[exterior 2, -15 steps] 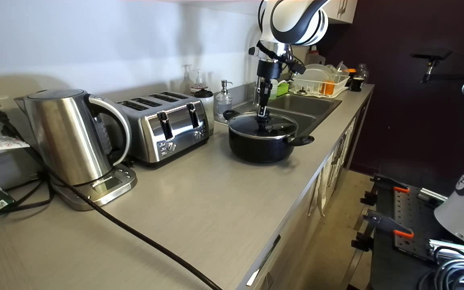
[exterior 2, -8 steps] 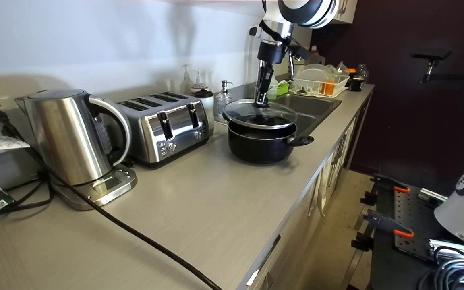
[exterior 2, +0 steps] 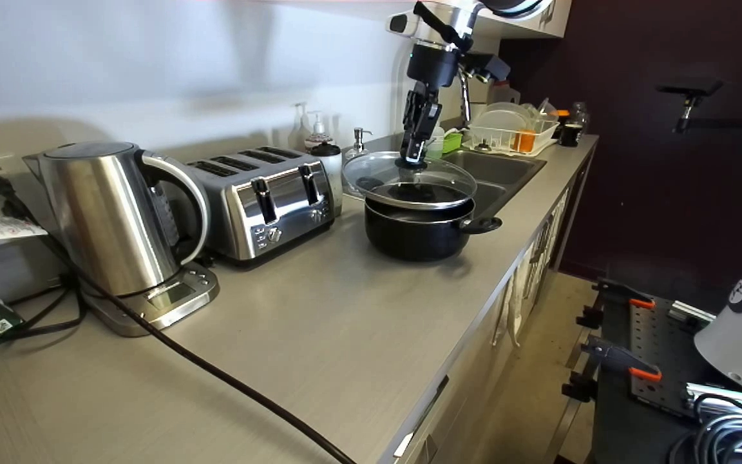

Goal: Remove the lid from the black pot

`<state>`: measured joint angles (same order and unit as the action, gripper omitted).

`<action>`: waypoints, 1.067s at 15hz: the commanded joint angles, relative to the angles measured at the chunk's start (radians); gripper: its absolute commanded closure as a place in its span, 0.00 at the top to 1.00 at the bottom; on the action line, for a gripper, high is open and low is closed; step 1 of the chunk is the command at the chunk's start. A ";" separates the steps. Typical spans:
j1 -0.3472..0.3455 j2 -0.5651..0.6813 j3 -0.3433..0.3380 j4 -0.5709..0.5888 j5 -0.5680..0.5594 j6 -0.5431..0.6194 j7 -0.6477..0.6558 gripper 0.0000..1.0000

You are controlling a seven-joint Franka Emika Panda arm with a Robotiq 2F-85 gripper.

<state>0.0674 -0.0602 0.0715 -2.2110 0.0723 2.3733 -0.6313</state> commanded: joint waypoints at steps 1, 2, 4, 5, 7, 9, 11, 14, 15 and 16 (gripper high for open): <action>0.054 -0.028 0.037 -0.003 -0.038 -0.025 -0.018 0.24; 0.074 -0.019 0.055 0.002 -0.048 -0.031 -0.018 0.24; 0.107 0.001 0.085 0.013 -0.071 -0.040 -0.017 0.24; 0.121 0.010 0.099 0.018 -0.079 -0.045 -0.020 0.24; 0.150 0.045 0.127 0.035 -0.089 -0.049 -0.029 0.24; 0.168 0.089 0.150 0.050 -0.108 -0.044 -0.023 0.24; 0.175 0.144 0.163 0.064 -0.132 -0.031 -0.024 0.24; 0.168 0.246 0.174 0.094 -0.143 -0.017 -0.054 0.24; 0.164 0.274 0.175 0.104 -0.142 -0.015 -0.067 0.24; 0.159 0.304 0.177 0.113 -0.143 -0.010 -0.077 0.24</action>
<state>0.2433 0.1593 0.2381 -2.1624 -0.0533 2.3604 -0.6678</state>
